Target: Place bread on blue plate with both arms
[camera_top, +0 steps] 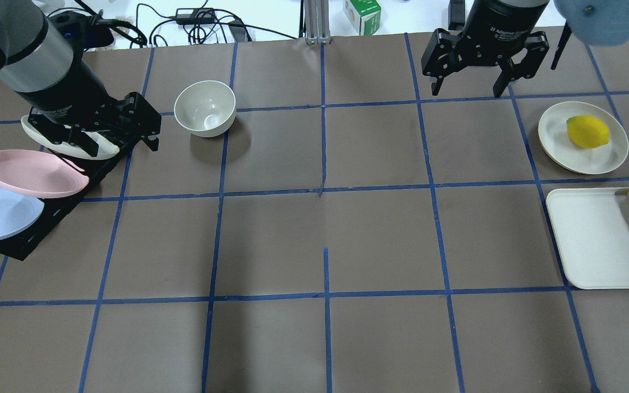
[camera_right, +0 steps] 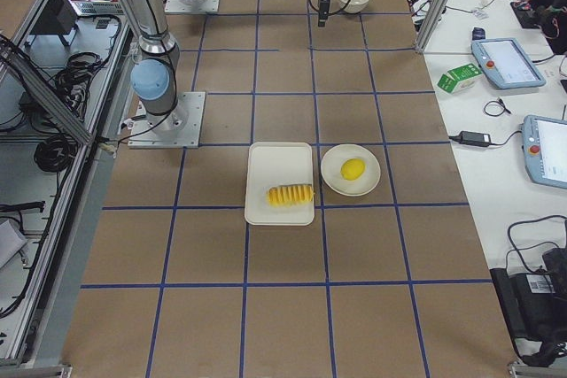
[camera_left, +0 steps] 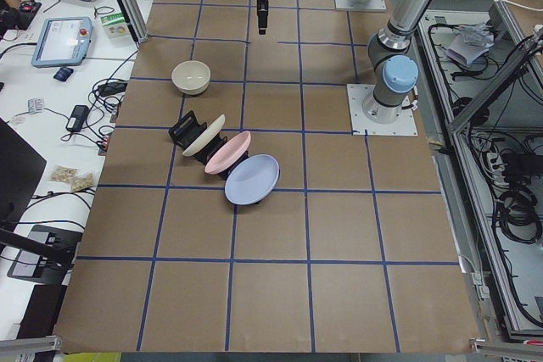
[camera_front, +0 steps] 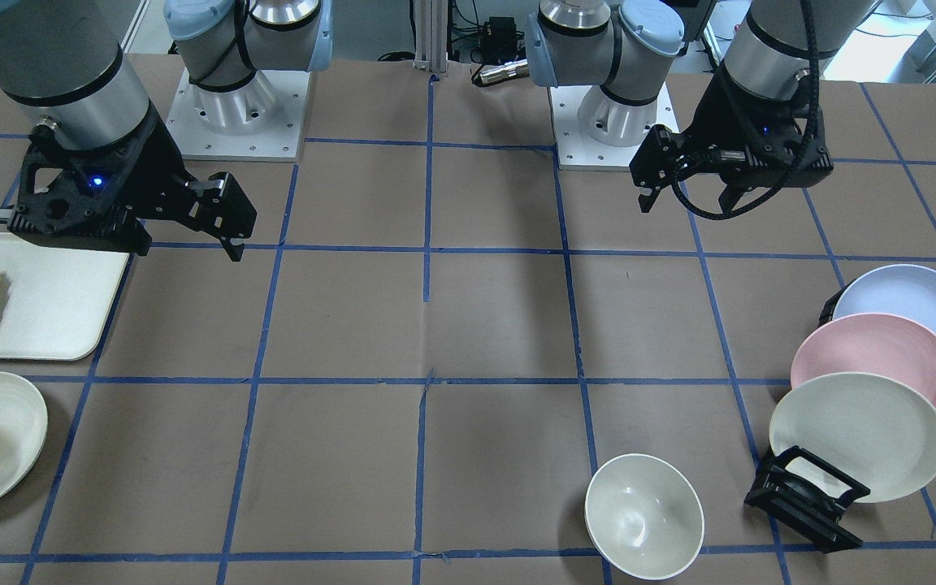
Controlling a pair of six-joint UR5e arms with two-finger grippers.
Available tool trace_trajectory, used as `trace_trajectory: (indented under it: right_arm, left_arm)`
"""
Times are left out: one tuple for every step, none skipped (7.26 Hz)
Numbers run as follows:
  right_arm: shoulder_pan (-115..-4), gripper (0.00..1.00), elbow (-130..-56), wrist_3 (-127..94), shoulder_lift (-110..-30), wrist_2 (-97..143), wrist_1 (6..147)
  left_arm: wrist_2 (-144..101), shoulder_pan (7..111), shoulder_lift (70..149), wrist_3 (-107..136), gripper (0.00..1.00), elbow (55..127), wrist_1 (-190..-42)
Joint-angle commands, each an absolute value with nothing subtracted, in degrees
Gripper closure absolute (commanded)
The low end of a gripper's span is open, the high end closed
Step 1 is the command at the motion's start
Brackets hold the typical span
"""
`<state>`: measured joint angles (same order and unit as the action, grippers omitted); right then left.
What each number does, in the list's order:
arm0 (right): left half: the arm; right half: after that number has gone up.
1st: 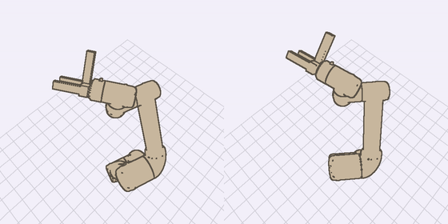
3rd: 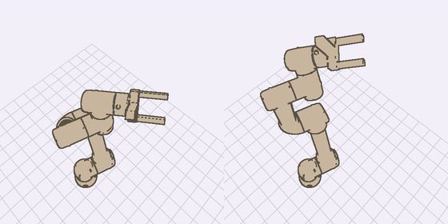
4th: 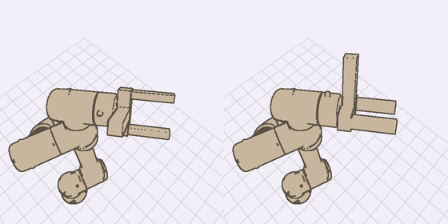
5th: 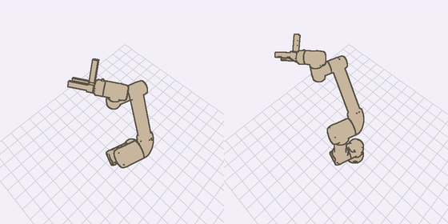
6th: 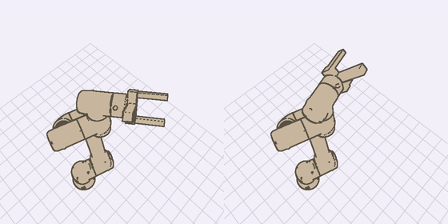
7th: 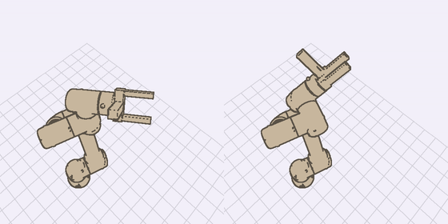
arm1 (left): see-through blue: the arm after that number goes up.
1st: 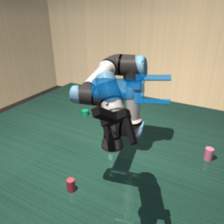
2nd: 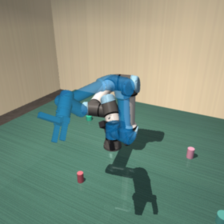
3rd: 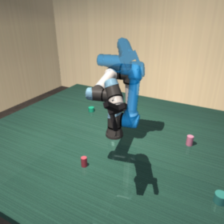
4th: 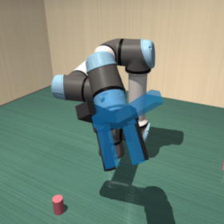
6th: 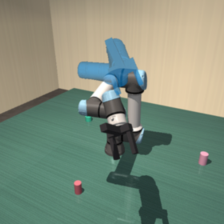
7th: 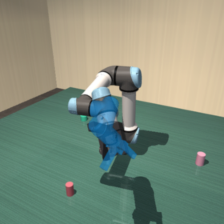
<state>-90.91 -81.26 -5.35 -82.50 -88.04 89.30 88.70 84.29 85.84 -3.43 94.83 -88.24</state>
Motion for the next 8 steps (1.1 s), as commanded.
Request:
trace_trajectory:
  right_arm:
    - [-90.97,0.00,-81.38,-5.36,-82.53,-87.98,89.38]
    - [-90.97,0.00,-81.13,-5.36,-82.53,-87.98,89.38]
    - [-90.97,0.00,-80.95,-5.36,-82.53,-87.98,89.30]
    - [-90.88,0.00,-81.03,-5.36,-82.79,-88.07,89.12]
    - [-90.88,0.00,-81.21,-5.36,-82.79,-88.07,89.21]
    - [-90.88,0.00,-81.21,-5.36,-82.71,-88.07,89.30]
    - [-90.88,0.00,-81.38,-5.36,-82.71,-87.98,89.30]
    - [-90.97,0.00,-81.39,-5.36,-82.71,-87.98,89.30]
  left_arm:
    - [88.68,84.29,85.61,-3.43,0.00,94.83,-88.24]
    - [88.51,84.29,85.52,-3.43,0.00,94.92,-88.24]
    - [89.03,84.29,85.34,-3.43,0.00,94.92,-88.59]
    - [89.29,84.29,85.08,-3.43,0.00,94.92,-89.03]
    - [89.38,84.20,85.25,-3.51,0.00,94.75,-88.86]
    - [89.04,84.11,86.12,-3.52,0.00,94.40,-88.25]
    - [89.29,83.59,86.22,-3.52,0.00,94.74,-88.24]
    - [89.38,83.06,86.31,-3.52,0.00,94.75,-88.24]
